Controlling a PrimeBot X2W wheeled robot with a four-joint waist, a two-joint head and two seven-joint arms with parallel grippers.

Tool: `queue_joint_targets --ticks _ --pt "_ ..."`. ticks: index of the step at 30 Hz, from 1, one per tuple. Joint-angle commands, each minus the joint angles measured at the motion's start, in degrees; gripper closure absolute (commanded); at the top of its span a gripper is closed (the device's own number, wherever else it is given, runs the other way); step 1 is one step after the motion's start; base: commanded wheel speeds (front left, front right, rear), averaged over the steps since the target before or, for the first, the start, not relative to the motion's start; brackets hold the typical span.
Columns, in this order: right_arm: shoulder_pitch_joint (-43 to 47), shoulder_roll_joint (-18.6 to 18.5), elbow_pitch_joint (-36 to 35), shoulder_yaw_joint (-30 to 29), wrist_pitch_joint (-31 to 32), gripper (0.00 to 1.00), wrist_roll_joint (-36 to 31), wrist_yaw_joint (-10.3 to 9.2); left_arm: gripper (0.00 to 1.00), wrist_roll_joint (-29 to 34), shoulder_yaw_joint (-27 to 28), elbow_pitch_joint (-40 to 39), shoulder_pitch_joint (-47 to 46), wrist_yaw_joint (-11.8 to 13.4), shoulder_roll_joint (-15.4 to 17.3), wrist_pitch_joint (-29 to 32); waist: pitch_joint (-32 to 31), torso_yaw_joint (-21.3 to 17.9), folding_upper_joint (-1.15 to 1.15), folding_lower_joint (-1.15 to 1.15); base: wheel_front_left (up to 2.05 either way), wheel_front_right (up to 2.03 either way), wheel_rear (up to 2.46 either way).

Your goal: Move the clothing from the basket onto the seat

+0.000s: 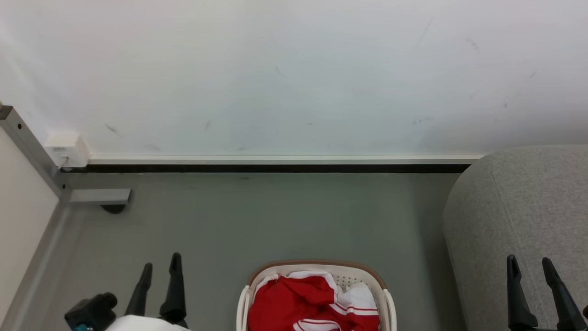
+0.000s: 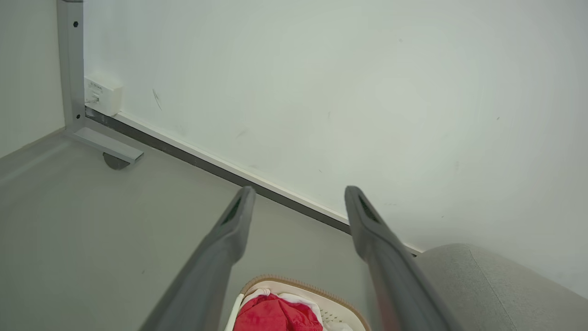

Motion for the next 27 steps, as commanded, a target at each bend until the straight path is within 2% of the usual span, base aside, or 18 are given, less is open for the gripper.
queue_joint_targets --ticks 1,11,18,27 --pt "0.5 -0.7 -0.8 -0.2 -0.6 0.0 -1.7 -0.07 0.0 2.0 0.1 -0.4 0.2 0.1 0.5 -0.8 0.0 0.1 0.0 0.0 0.0 0.0 0.0" --pt "1.1 -0.5 0.3 -1.5 -1.9 0.0 -6.3 -0.08 0.0 7.5 0.2 0.2 0.7 0.2 0.6 -2.0 -0.2 0.5 0.0 0.0 0.0 0.0 0.0" --pt "1.4 0.7 1.1 -3.2 -2.8 0.0 -5.9 -0.09 0.0 11.1 0.2 0.5 1.0 0.0 0.6 -3.0 -0.1 0.7 0.0 0.0 0.0 0.0 0.0" --pt "1.9 1.1 1.8 -3.5 -3.8 0.0 -9.0 -0.1 0.0 15.4 -0.2 0.4 1.0 -0.1 0.6 -4.1 -0.1 0.9 0.0 0.0 0.0 0.0 0.0"
